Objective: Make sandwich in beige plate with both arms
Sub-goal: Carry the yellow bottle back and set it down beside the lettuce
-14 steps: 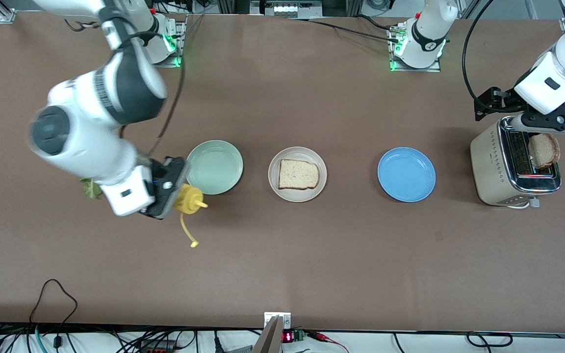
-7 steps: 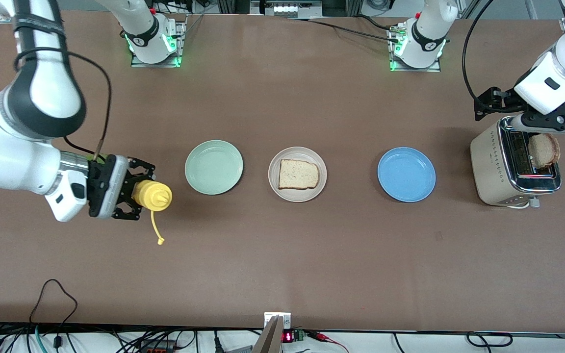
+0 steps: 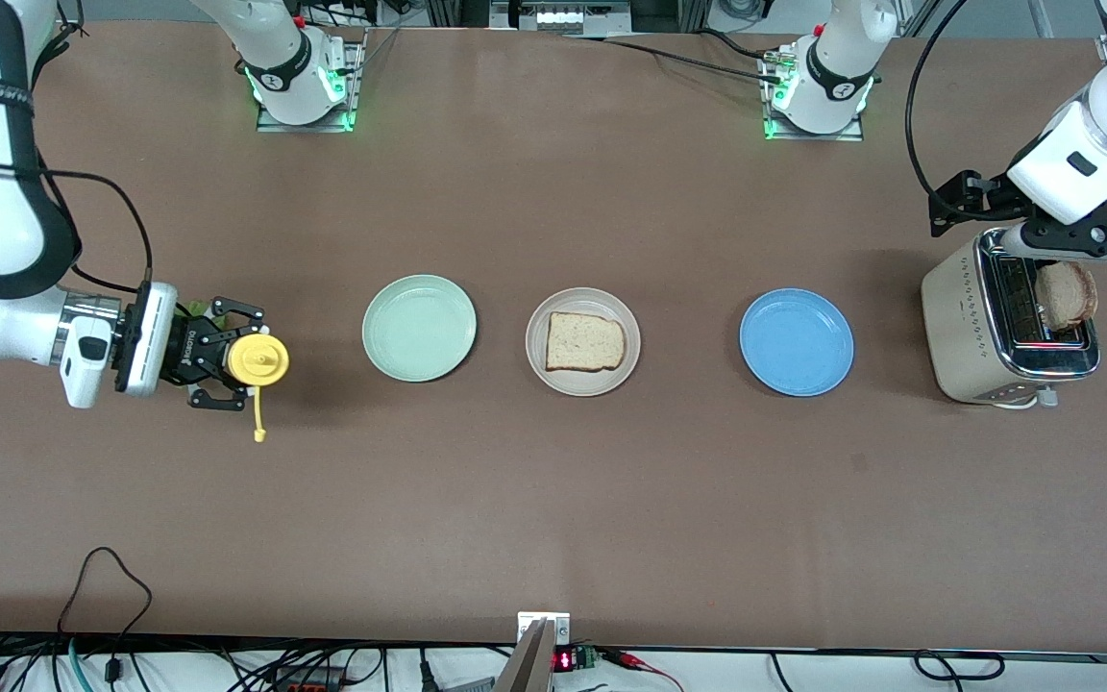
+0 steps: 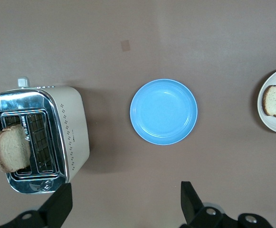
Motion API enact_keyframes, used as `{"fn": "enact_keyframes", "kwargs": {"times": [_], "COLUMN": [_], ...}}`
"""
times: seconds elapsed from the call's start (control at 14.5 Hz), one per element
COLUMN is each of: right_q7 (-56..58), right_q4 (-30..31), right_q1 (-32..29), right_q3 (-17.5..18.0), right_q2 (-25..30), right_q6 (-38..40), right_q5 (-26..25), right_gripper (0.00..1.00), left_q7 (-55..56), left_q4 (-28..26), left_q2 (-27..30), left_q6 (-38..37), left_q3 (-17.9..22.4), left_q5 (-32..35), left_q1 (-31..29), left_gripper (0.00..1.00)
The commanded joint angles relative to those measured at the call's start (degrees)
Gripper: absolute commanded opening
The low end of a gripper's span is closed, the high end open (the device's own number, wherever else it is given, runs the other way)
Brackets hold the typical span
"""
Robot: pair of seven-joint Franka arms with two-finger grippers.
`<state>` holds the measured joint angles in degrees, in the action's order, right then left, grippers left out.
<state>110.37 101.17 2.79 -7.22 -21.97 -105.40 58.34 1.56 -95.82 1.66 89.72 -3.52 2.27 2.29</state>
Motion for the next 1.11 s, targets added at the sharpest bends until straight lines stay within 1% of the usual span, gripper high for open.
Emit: {"fn": "enact_keyframes", "kwargs": {"times": [0.0, 0.14, 0.35, 0.55, 0.69, 1.04], "right_q7": [11.84, 19.14, 29.69, 36.38, 39.81, 46.41], "right_q4": [7.71, 11.14, 15.1, 15.64, 15.64, 15.55], "right_q1": [-3.49, -4.81, -6.48, -9.02, -10.61, -12.37], "right_q3": [1.07, 1.07, 1.15, 1.07, 1.15, 1.07], "right_q2": [2.63, 2.02, -0.61, -5.79, -8.87, -14.06], "right_q6": [2.29, 3.35, 4.5, 8.79, 10.82, 14.6], "right_q5": [6.59, 9.68, 13.73, 16.19, 16.55, 18.57], "right_gripper": [0.4, 0.4, 0.4, 0.4, 0.4, 0.4], "left_q7": [-0.51, -0.51, -0.59, -0.94, -1.12, -1.03], "left_q4": [-0.07, -0.07, -0.07, -0.07, -0.07, -0.07], "left_q2": [0.36, 0.36, 0.36, 0.36, 0.36, 0.36], "left_q6": [-0.52, -0.52, -0.34, -0.34, -0.43, -0.43], "left_q3": [-0.09, -0.09, -0.08, 0.0, 0.0, 0.0], "left_q5": [0.89, 0.89, 0.89, 0.89, 0.89, 0.89], "left_q1": [-0.01, -0.01, -0.1, -0.44, -0.62, -0.53], "left_gripper": [1.0, 1.0, 1.0, 1.0, 1.0, 1.0]}}
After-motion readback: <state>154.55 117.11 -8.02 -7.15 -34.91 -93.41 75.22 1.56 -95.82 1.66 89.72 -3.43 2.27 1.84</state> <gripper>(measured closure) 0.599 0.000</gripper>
